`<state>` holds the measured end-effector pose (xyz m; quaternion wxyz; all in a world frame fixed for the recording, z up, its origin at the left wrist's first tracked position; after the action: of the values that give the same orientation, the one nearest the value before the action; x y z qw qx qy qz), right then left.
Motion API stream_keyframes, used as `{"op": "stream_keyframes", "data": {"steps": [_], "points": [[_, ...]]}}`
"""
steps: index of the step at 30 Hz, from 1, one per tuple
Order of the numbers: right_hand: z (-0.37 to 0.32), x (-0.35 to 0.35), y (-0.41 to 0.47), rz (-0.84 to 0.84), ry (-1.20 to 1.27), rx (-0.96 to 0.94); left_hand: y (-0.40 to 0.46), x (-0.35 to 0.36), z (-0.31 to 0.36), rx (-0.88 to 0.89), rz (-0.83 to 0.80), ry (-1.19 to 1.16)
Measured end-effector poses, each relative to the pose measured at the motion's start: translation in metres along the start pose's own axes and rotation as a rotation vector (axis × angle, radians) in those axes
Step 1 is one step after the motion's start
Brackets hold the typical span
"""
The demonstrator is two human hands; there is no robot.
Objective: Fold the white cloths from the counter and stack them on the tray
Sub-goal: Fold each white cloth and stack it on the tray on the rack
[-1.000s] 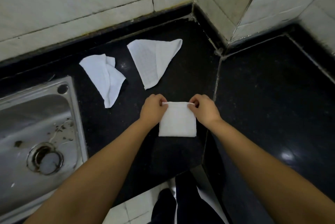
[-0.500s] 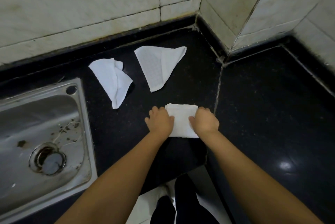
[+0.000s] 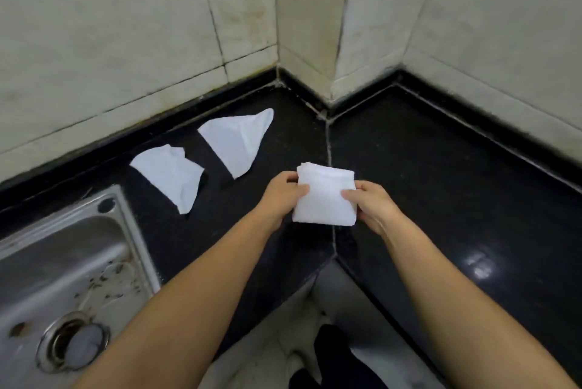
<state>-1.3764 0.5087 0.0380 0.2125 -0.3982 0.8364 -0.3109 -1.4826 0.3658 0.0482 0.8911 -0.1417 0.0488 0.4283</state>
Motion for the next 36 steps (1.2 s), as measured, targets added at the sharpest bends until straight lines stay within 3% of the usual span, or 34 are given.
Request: {"op": "stream_keyframes", "data": {"steps": [8,13,19,28,36], "points": [[0.071,-0.151,-0.083,0.193,0.351,-0.004,-0.052,0.149,0.055,0.079,-0.367,-0.025],[0.149,-0.250,-0.174,0.392,0.524,-0.062,-0.118,0.263,0.071,0.088,-0.590,-0.025],[0.291,-0.342,-0.315,0.636,0.655,-0.092,-0.271,0.394,0.066,0.131,-0.855,-0.009],[0.513,-0.415,-0.549,0.971,0.885,-0.037,-0.550,0.547,0.035,0.135,-1.233,0.015],[0.621,-0.482,-0.671,1.150,1.069,-0.075,-0.708,0.658,0.041,0.151,-1.456,0.030]]}}
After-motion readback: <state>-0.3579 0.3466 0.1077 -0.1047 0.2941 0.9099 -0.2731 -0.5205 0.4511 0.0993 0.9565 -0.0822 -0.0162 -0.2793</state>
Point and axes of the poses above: each hand's wrist, its own y-axis towards the middle knuckle, its own x-axis out of the palm, z = x × y, the point moved 6 cm from there along y, towards the middle knuckle, and after that the axes turned 14 degrees about x, right-handed, at the moved point
